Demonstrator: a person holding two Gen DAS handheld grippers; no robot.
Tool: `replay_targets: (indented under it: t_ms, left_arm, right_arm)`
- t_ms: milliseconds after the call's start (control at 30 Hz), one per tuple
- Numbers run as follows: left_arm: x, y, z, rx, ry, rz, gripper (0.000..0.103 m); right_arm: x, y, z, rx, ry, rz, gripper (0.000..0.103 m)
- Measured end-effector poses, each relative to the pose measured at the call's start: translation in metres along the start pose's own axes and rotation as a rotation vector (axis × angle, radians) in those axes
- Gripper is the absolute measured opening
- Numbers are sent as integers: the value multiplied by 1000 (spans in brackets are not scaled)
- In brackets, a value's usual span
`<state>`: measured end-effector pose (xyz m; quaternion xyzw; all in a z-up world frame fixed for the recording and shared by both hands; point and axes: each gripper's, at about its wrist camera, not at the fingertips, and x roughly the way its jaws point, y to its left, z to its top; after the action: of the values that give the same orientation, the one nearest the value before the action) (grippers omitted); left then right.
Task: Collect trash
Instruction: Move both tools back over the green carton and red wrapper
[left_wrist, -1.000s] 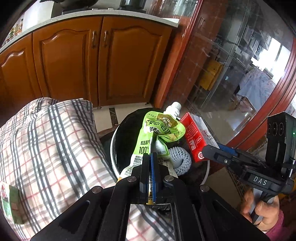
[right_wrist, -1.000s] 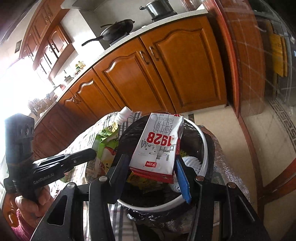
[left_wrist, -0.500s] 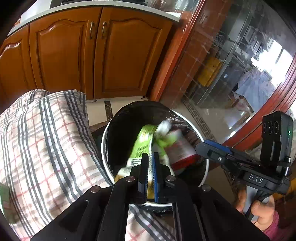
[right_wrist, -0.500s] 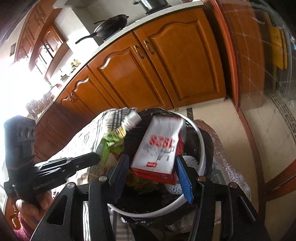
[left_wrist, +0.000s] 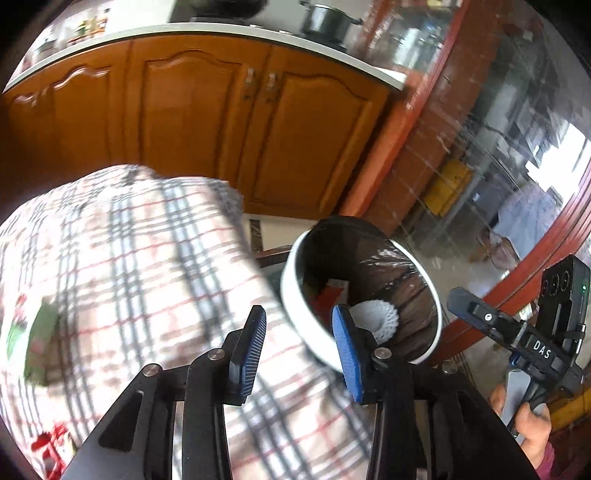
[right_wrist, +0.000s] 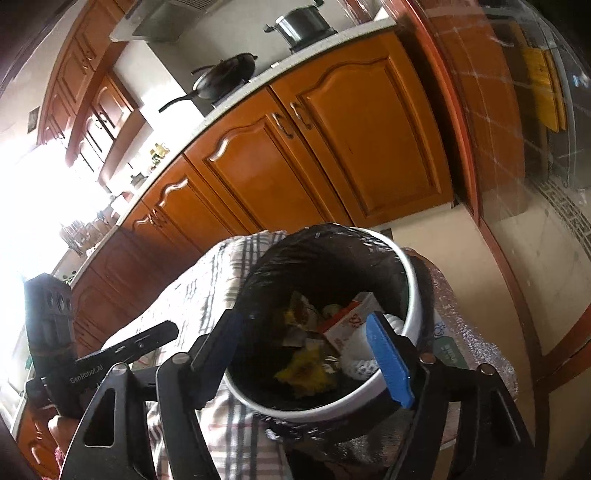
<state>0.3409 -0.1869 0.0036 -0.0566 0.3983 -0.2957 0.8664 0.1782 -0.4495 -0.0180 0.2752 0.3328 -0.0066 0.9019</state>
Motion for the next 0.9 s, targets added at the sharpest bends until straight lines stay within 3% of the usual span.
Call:
replay_targets:
  t_ms: [633, 900]
  left_arm:
    - [-118, 96, -76, -187, -77, 113, 40]
    - [-161, 131, -95, -251, -126, 191, 50]
  right_arm:
    - [35, 87, -58, -80, 145, 117, 77]
    - [50, 143, -94, -185, 223, 182, 94]
